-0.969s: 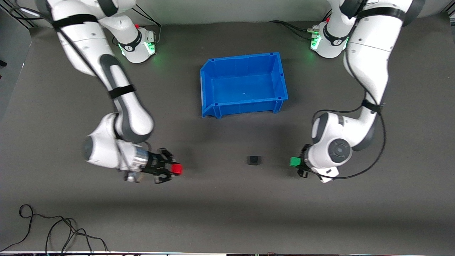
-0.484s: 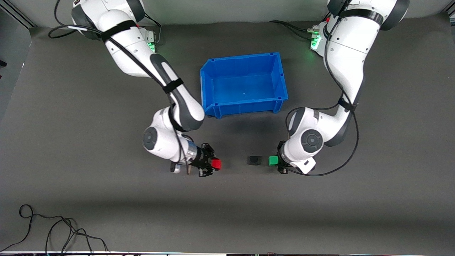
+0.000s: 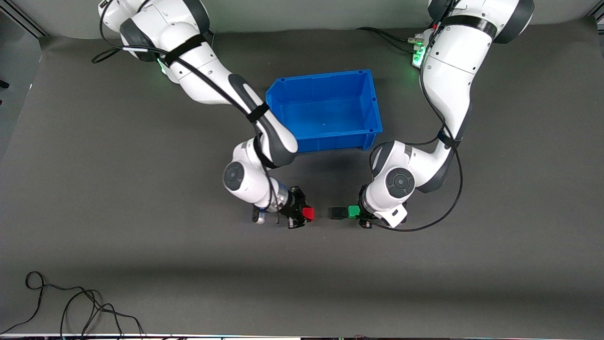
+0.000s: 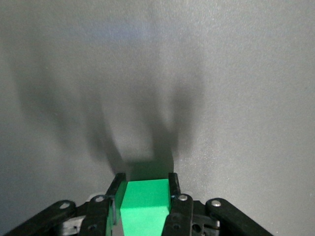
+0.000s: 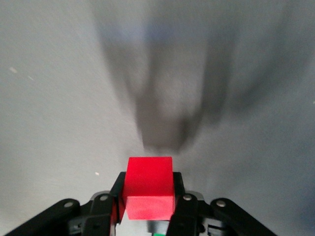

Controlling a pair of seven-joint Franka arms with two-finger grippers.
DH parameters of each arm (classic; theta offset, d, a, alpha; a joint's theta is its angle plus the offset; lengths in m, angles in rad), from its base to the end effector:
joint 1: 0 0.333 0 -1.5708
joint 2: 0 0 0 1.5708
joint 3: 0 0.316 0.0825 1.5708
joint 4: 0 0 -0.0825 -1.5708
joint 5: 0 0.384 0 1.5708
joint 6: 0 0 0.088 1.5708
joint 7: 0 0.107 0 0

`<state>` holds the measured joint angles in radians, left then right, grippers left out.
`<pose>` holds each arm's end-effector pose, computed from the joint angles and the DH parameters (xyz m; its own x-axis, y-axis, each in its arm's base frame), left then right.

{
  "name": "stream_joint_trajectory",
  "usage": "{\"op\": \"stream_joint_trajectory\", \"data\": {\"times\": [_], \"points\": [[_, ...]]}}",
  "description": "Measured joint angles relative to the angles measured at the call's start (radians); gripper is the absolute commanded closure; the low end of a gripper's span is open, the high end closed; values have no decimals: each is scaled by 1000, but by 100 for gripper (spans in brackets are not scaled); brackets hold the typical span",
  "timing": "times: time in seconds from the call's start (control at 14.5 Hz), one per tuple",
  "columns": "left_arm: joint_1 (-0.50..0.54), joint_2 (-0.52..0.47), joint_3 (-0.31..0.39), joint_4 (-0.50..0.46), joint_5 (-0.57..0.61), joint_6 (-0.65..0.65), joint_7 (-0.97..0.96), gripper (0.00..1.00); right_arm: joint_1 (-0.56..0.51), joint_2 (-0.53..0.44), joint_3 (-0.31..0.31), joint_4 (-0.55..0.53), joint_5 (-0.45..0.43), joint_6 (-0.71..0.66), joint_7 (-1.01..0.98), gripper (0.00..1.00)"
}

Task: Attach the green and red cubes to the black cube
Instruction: 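Carry the red and green cubes toward the black cube with both grippers, then press the red and green cubes against the black cube's sides, then open the left gripper and lift away while the right gripper releases red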

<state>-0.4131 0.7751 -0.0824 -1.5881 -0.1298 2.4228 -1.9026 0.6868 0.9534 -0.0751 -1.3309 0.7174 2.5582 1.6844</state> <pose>0.6219 -0.3277 0.1854 0.0427 0.9867 -0.1566 0.9991 -0.0432 0.0001 0.6205 0.4415 0.1797 0.0130 -0.8854 -0.4646 -0.9946 0.0365 -0.0974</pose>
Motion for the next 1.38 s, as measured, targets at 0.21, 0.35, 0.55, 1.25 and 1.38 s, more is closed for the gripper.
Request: {"op": "stream_joint_trajectory", "data": {"times": [0.21,0.35,0.55,1.25,1.38], "points": [[-6,3,0,0,0,10,-2,100,18,39,0,49,0,2,0,76],[-8,6,0,0,-1,28,-2,100,26,58,0,73,0,2,0,76],[-15,7,0,0,-3,32,-3,99,41,77,0,92,-11,7,0,76],[-20,15,4,4,24,42,-2,0,72,110,0,121,-22,66,0,66],[-15,7,19,24,47,10,1,0,81,117,0,130,-22,74,0,6]]}}
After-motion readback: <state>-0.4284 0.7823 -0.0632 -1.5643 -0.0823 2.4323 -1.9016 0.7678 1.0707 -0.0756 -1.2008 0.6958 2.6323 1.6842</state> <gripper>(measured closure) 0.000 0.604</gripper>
